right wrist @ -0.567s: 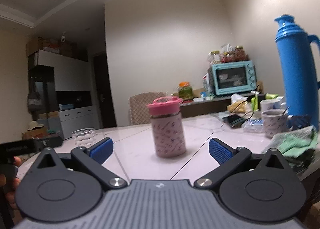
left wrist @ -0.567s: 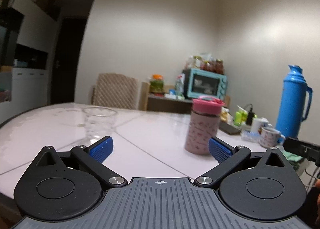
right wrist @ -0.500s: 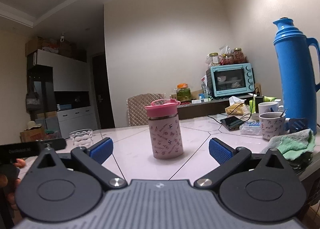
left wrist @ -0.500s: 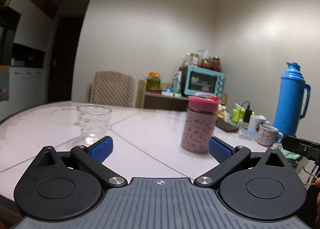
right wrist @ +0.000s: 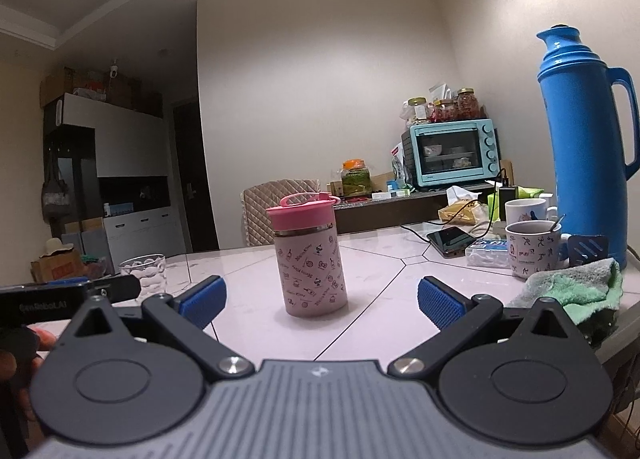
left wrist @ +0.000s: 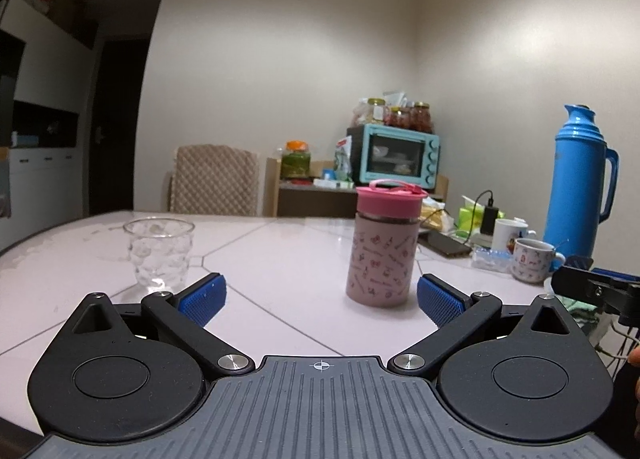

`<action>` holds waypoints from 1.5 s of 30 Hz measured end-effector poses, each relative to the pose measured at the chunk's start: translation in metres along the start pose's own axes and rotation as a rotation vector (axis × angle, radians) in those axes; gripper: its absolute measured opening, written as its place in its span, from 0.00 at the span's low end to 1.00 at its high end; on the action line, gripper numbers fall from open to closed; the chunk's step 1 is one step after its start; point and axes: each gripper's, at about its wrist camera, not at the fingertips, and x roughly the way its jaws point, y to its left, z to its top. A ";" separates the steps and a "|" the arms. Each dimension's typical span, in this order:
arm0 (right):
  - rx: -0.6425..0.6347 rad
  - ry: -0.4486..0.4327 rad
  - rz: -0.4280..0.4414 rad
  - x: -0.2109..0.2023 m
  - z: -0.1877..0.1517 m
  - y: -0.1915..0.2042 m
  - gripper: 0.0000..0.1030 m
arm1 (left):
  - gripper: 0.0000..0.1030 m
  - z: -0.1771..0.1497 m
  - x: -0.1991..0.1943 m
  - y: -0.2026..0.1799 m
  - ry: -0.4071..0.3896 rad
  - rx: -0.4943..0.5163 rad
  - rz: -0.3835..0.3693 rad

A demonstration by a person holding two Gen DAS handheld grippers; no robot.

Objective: Unscrew bottle cap and pour
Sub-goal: 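Move the left gripper toward the pink-lidded tumbler on the table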

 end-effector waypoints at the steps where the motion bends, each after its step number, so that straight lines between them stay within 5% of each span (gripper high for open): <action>1: 0.000 0.003 0.002 0.002 0.000 0.000 1.00 | 1.00 -0.003 -0.002 0.000 -0.005 -0.005 0.001; 6: 0.011 0.013 0.011 0.010 0.002 -0.002 1.00 | 1.00 -0.020 0.005 0.021 -0.001 0.017 -0.027; 11: 0.016 0.012 0.013 0.020 0.005 -0.004 1.00 | 1.00 0.004 0.007 0.021 0.040 0.046 -0.059; 45: 0.019 0.068 0.043 0.107 0.031 -0.024 1.00 | 1.00 0.016 0.117 0.003 0.108 0.066 -0.123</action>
